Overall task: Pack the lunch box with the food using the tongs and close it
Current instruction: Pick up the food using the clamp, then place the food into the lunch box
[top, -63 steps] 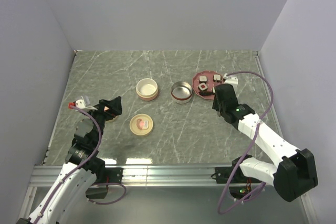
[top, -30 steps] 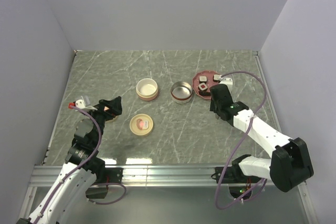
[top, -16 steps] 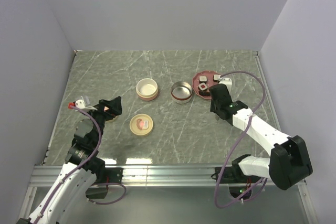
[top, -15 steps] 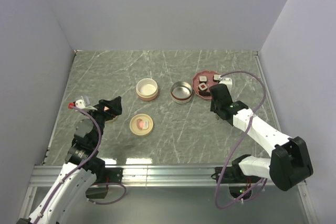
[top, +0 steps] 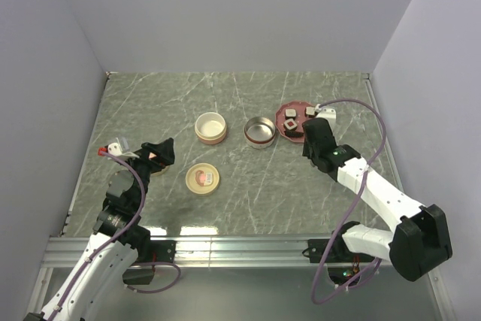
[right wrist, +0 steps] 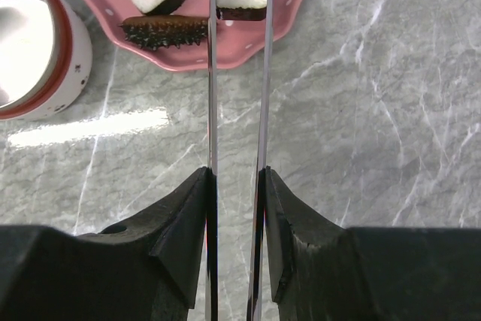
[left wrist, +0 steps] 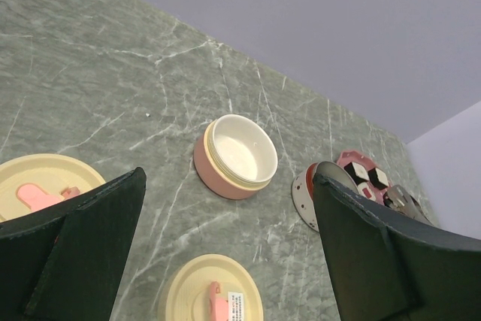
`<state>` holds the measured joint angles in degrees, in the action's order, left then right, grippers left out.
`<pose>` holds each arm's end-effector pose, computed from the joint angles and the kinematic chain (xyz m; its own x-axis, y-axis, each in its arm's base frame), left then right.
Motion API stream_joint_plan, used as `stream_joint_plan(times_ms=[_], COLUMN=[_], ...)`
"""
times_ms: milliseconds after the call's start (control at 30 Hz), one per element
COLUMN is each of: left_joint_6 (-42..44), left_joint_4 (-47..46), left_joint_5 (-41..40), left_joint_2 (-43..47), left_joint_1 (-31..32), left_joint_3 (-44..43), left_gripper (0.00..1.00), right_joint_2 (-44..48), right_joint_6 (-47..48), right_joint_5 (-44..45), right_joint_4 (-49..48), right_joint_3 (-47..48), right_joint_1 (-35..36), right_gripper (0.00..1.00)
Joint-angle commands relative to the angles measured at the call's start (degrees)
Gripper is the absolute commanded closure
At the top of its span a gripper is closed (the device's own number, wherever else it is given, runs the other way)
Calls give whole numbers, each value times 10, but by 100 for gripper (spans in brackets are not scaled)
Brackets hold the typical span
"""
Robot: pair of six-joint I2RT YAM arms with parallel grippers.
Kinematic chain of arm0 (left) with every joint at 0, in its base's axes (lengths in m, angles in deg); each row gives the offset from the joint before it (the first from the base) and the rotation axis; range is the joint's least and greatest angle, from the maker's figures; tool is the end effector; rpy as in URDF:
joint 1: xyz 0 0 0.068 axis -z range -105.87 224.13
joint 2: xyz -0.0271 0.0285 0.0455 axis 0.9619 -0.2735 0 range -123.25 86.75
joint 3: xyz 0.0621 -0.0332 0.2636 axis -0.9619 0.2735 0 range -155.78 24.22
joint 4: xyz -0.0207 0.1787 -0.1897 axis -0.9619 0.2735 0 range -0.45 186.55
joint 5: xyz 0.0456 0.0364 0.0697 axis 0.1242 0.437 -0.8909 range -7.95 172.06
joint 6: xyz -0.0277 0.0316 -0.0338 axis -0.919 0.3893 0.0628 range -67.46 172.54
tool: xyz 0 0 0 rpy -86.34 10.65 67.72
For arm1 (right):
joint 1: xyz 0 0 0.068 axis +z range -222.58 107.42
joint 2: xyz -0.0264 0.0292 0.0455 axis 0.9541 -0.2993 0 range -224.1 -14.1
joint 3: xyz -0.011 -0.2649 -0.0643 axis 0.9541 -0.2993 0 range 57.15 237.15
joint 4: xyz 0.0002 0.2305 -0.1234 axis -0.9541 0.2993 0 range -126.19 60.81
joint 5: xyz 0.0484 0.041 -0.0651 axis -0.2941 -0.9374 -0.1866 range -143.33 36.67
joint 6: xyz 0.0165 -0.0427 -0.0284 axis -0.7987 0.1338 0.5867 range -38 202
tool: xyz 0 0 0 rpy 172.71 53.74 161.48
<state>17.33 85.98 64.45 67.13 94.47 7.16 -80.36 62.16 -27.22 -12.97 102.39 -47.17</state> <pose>0.1225 -0.0340 0.2531 -0.0141 -0.5808 -0.8139 0.0485 0.8127 -0.5807 0.2233 0.0888 0.2494 -0.6270 0.0394 -0.7781 0.1192 0.9918 -0.0458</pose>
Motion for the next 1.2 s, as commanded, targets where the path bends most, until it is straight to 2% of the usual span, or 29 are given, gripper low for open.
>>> stream_joint_plan(times_ms=[0,267,467,967,1167], left_joint_6=[-2,-2,-2,1,0], left_joint_4=[-13,-15,-18,-21,-18], left_joint_5=[2,5,8,10,7], left_joint_2=[-1,-6,-5,-23,-20], left_joint_1=[1,1,1,1,1], left_joint_3=[0,1,0,-1,-1], left_gripper=[1,0,1,0,0], right_joint_2=[32,75,55,25,-4], right_joint_6=[6,10,12,2,0], right_joint_5=[21,34,39,79,70], right_joint_4=[-24,-19,-34,-45,-52], right_joint_3=[20,29,30,71,74], right_joint_1=[13,46,75,202,213], right_gripper=[100,100,100,100,100])
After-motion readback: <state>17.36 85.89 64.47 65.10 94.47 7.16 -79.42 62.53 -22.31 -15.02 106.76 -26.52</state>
